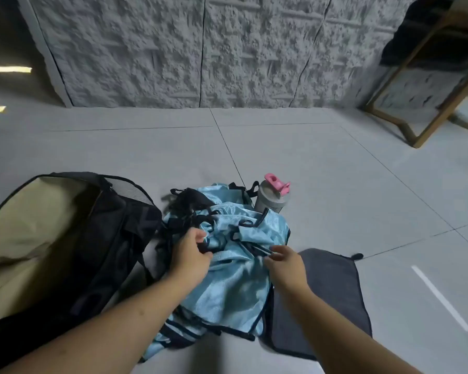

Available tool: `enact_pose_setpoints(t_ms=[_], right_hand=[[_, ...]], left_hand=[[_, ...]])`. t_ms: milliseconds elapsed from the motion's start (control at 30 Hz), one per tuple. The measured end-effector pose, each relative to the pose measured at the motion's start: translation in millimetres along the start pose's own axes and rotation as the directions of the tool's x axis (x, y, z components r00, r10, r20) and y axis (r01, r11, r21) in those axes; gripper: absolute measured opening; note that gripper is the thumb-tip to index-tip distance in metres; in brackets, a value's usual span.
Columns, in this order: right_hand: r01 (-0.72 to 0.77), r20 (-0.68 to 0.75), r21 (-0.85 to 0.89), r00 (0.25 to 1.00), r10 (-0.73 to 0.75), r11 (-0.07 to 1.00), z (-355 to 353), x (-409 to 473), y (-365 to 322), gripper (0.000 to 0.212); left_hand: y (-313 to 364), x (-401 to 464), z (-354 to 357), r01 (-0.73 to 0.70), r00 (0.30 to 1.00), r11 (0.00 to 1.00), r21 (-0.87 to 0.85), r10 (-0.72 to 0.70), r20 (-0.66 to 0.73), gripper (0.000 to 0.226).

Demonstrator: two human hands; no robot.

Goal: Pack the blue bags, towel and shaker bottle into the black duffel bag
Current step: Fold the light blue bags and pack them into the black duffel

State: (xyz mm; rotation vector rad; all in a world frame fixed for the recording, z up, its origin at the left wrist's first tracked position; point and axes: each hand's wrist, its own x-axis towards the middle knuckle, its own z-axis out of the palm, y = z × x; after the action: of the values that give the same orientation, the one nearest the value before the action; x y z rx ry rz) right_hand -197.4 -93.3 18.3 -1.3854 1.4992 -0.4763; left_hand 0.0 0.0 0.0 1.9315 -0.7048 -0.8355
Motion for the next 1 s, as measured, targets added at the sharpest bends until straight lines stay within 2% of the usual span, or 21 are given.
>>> enact_pose_setpoints(t_ms=[67,133,200,267,333,400,467,500,567,600,667,700,767,867,933,1000], right_hand=[[-0.085,-0.005,-0.083,0.996,0.085,0.993,5,0,2,0.056],[-0.131,0.042,-0.086,0.99,0.135,0.988,12,0,7,0.07],[-0.153,0.043,-0.074,0.987,0.157,0.985,21,3,11,0.081],[-0.168,0.03,-0.092,0.985,0.171,0.981,26,6,9,0.087],[-0.167,0.027,-0.127,0.985,0.172,0.978,30,10,9,0.075],[-0.131,0.005,-0.132,0.991,0.133,0.983,31,10,6,0.055],[-0.089,-0.009,-0.131,0.996,0.089,0.987,29,10,2,0.043],[-0.069,0.0,-0.114,0.998,0.069,0.991,29,11,0,0.043],[-0.019,0.039,-0.071,0.999,0.022,0.997,28,11,-1,0.05],[0.018,0.062,-0.059,0.998,-0.014,0.998,28,10,-1,0.053],[0.086,0.092,-0.058,0.992,-0.081,0.995,27,9,0,0.06],[0.097,0.099,-0.055,0.991,-0.091,0.994,25,8,1,0.063],[0.069,0.096,-0.043,0.993,-0.065,0.997,21,5,2,0.067],[-0.108,0.025,0.008,0.994,0.107,0.994,15,0,2,0.086],[-0.251,-0.017,0.015,0.968,0.251,0.968,15,3,4,0.101],[-0.372,-0.012,0.001,0.928,0.372,0.928,16,3,4,0.105]], left_hand=[[-5,-1,1,0.014,0.999,0.983,0.183,-0.008,-0.035,0.061],[-9,-5,2,0.043,0.998,0.972,0.233,-0.05,0.027,0.076],[-13,-3,4,0.044,0.995,0.965,0.257,-0.066,0.079,0.075],[-13,0,3,0.014,0.993,0.949,0.315,-0.05,0.107,0.058],[-9,1,2,-0.004,0.993,0.913,0.408,-0.046,0.112,0.05],[-4,-1,2,-0.037,0.997,0.863,0.504,0.001,0.071,0.053],[2,-5,3,-0.075,0.989,0.773,0.63,0.137,-0.05,0.055],[5,-7,3,-0.105,0.968,0.725,0.681,0.23,-0.095,0.056],[6,-6,4,-0.197,0.931,0.674,0.712,0.357,-0.081,0.046],[5,-6,5,-0.242,0.938,0.689,0.683,0.345,-0.016,0.039],[5,-6,9,-0.21,0.977,0.747,0.631,0.186,0.105,0.03],[5,-6,10,-0.17,0.985,0.745,0.645,0.125,0.116,0.032],[1,-2,10,-0.124,0.992,0.727,0.676,0.103,0.071,0.045],[-5,4,9,-0.08,0.996,0.803,0.591,0.09,0.013,0.045],[-7,5,8,-0.082,0.997,0.847,0.525,0.065,0.05,0.037],[-7,0,9,-0.061,0.993,0.847,0.528,0.0,0.114,0.047]])
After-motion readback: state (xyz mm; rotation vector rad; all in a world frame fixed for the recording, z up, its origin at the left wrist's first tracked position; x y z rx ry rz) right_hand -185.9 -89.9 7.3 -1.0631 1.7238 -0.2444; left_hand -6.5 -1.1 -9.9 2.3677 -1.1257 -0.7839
